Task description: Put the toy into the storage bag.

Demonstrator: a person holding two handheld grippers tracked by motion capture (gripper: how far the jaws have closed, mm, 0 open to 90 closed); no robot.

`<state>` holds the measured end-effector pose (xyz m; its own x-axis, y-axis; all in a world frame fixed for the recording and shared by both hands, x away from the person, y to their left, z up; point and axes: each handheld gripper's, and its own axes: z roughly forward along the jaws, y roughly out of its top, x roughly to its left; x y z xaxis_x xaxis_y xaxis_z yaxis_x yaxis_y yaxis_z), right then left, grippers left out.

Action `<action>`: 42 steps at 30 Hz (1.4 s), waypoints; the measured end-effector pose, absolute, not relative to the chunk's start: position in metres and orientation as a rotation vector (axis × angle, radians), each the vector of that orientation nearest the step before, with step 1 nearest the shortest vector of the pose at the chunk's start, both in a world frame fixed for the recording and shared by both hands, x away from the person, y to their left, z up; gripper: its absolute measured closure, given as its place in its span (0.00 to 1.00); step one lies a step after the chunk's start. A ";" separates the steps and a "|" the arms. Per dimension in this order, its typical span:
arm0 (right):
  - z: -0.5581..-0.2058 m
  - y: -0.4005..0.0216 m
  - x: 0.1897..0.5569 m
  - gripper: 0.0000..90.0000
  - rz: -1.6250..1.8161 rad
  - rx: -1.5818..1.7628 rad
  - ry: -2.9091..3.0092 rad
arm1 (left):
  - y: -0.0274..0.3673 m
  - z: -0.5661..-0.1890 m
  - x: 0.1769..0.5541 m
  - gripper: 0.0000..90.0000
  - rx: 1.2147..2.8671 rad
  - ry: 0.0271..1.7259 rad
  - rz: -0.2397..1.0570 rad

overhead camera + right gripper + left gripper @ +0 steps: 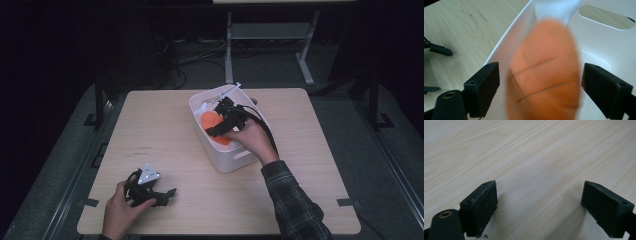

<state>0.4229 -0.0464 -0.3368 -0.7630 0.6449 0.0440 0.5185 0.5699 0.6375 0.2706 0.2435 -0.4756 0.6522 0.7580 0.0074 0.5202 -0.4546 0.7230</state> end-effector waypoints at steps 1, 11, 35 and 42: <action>-0.337 -0.046 0.423 0.16 0.967 0.976 2.610 | 0.244 -0.476 0.271 0.14 2.161 0.987 0.431; -0.332 -0.053 0.421 0.16 0.988 0.971 2.591 | 0.244 -0.476 0.271 0.14 2.161 0.987 0.432; -0.310 -0.114 0.398 0.15 1.031 0.939 2.525 | 0.243 -0.476 0.271 0.14 2.156 0.992 0.432; -0.309 -0.136 0.384 0.12 1.036 0.938 2.503 | 0.243 -0.476 0.271 0.14 2.156 0.992 0.432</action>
<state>0.3843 -0.1360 -0.3088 -0.7522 0.6589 -0.0048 0.4630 0.5337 0.7077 0.2706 0.2430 -0.4756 0.6489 0.7609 0.0053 0.5221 -0.4503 0.7243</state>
